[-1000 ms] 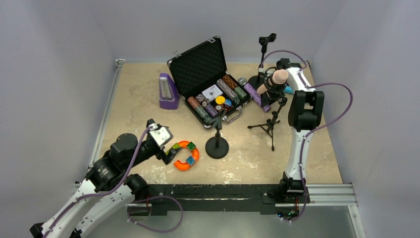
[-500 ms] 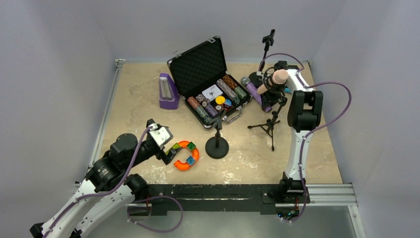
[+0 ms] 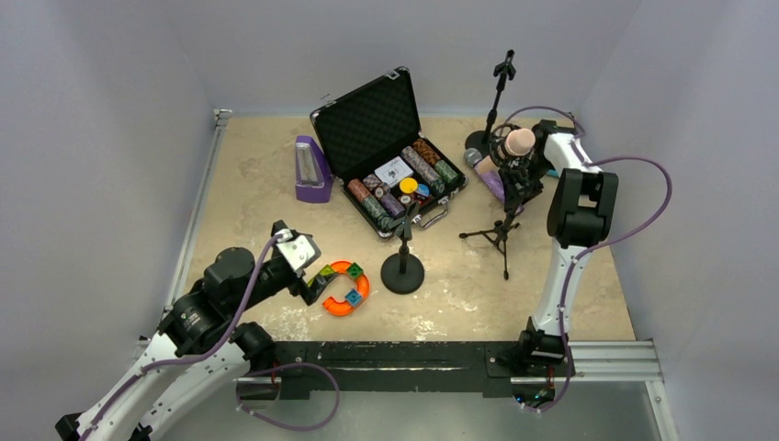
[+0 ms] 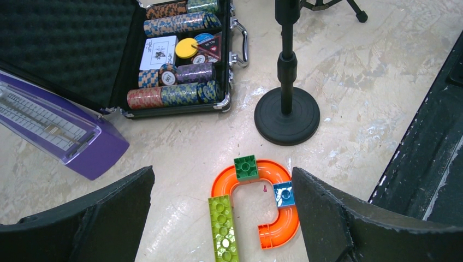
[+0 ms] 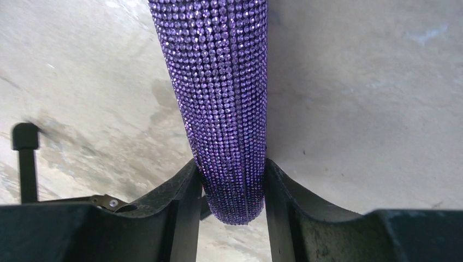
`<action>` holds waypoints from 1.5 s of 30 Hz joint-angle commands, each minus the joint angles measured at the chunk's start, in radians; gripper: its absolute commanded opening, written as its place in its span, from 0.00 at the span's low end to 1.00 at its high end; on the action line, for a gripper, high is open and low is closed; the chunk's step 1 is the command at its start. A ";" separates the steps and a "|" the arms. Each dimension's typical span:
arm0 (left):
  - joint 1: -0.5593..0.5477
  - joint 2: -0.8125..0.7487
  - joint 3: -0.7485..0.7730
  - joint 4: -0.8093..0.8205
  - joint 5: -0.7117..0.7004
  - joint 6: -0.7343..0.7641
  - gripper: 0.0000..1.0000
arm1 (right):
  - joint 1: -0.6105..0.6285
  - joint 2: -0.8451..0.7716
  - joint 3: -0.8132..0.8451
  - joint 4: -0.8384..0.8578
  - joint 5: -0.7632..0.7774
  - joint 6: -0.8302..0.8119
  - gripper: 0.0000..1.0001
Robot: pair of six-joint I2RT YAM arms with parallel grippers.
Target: Attach the microphones to the stand
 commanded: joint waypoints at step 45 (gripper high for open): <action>0.004 -0.037 0.009 0.028 0.007 -0.002 0.99 | 0.007 -0.010 0.029 -0.085 0.174 -0.039 0.13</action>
